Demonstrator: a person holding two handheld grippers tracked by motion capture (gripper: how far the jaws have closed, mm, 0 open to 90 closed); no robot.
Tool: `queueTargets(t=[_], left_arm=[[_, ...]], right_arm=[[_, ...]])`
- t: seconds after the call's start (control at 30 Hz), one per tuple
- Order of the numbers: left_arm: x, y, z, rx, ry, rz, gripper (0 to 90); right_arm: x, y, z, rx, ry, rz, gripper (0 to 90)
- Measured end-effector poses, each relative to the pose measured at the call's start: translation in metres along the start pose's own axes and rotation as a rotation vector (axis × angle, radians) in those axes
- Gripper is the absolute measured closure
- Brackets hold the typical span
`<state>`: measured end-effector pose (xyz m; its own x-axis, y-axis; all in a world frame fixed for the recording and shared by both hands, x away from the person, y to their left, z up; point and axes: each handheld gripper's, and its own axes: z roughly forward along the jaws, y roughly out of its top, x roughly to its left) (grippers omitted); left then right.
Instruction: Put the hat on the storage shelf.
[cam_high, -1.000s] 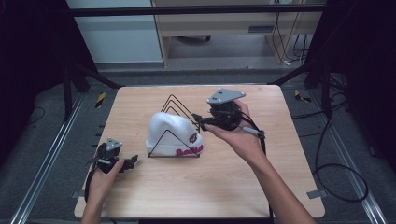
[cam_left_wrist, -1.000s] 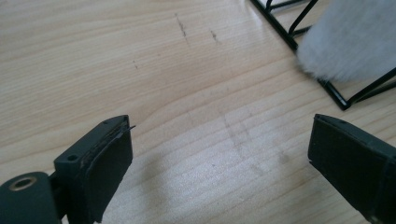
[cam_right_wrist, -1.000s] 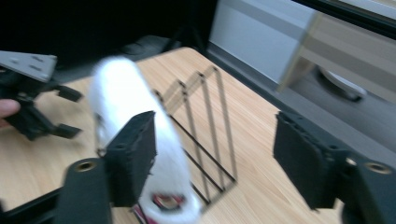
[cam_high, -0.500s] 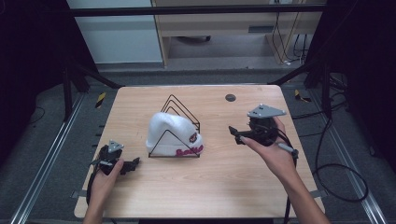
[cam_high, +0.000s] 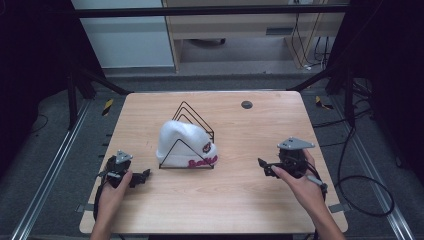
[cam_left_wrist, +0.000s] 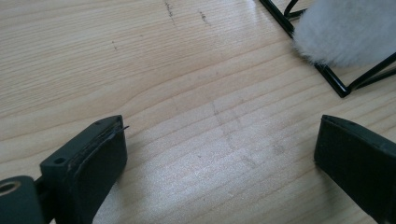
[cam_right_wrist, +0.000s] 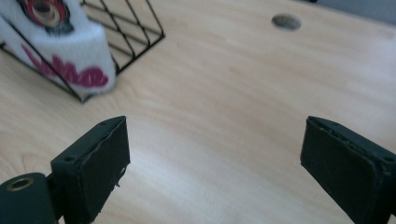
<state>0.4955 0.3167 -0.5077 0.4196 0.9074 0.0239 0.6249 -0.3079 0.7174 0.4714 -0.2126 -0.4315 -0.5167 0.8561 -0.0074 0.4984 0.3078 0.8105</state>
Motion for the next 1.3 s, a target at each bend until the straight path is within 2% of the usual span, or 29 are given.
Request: queueTargets(t=[0.23, 0.53, 0.83, 1.1, 1.17, 1.3], left_arm=[[0.000, 0.000, 0.000, 0.001, 0.000, 0.001, 1.5], [0.000, 0.000, 0.000, 0.000, 0.000, 0.001, 1.5], [0.000, 0.000, 0.000, 0.001, 0.000, 0.000, 1.5], [0.000, 0.000, 0.000, 0.001, -0.001, 0.001, 1.4], [0.000, 0.000, 0.000, 0.002, -0.001, 0.001, 1.4], [0.000, -0.001, -0.001, 0.001, -0.002, 0.003, 1.3]], right_arm=[[-0.004, -0.036, 0.017, 0.087, 0.007, 0.034, 8.5], [-0.016, -0.063, 0.037, 0.157, -0.057, 0.087, 9.1], [-0.015, -0.069, 0.042, 0.121, -0.110, 0.094, 6.7], [-0.014, -0.069, 0.043, 0.121, -0.115, 0.097, 6.1], [-0.012, -0.068, 0.043, 0.120, -0.125, 0.118, 6.0], [-0.011, -0.068, 0.044, 0.120, -0.139, 0.120, 6.0]])
